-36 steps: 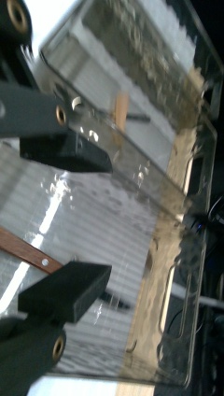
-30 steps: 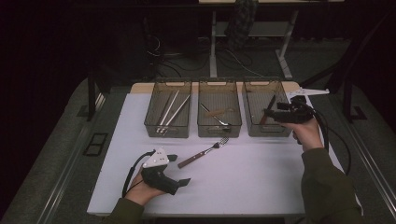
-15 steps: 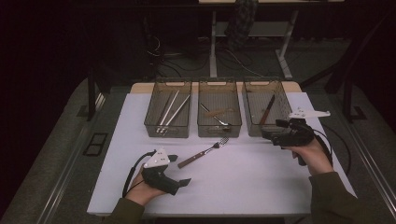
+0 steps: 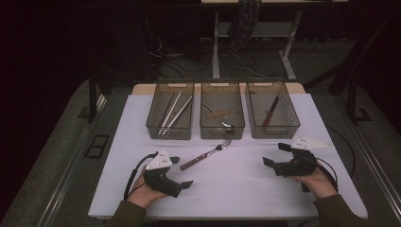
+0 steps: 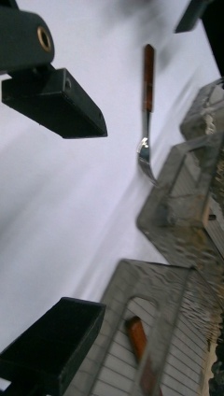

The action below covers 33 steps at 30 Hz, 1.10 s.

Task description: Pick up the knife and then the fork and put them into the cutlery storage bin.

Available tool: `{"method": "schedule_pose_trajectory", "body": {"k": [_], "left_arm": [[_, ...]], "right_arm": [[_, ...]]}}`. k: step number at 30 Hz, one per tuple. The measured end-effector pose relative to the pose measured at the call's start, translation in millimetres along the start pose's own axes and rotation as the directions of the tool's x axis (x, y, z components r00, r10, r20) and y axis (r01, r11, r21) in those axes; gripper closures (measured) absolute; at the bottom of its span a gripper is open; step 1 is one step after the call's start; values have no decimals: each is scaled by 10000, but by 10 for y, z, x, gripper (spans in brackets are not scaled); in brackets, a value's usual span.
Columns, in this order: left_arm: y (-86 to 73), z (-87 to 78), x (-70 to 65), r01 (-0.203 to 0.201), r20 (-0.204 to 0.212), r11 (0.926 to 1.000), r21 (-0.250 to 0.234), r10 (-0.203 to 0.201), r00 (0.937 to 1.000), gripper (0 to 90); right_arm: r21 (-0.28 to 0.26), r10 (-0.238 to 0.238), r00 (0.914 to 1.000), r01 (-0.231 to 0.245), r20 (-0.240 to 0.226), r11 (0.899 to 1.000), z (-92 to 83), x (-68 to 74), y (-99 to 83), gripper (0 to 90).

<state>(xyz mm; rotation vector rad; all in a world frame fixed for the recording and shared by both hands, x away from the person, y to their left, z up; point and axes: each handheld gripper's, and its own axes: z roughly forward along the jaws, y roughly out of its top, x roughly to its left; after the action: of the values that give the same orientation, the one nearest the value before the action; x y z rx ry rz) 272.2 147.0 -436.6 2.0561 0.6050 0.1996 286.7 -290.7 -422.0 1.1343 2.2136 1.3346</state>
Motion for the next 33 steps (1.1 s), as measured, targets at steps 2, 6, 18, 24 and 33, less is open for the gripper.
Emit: {"method": "schedule_pose_trajectory", "body": {"k": [2,6,18,24,33], "left_arm": [[6,0,3,-17,-10,10000,5,17,10000,20],[33,4,6,19,-142,9999,113,-17,9999,29],[293,200,113,2,-519,9989,479,23,9986,266],[402,413,249,170,-627,9956,920,-112,9980,377],[490,734,366,298,-503,9848,1708,-215,9985,596]], "right_arm": [[102,44,10000,-44,-59,9999,-19,26,-63,125],[214,171,9997,-167,-163,9996,-38,81,-193,125],[649,-102,9994,123,-339,9978,19,162,-267,126],[623,-78,9997,93,-244,9980,18,151,-262,126],[628,-149,9997,161,-185,9979,36,149,-262,126]]}}
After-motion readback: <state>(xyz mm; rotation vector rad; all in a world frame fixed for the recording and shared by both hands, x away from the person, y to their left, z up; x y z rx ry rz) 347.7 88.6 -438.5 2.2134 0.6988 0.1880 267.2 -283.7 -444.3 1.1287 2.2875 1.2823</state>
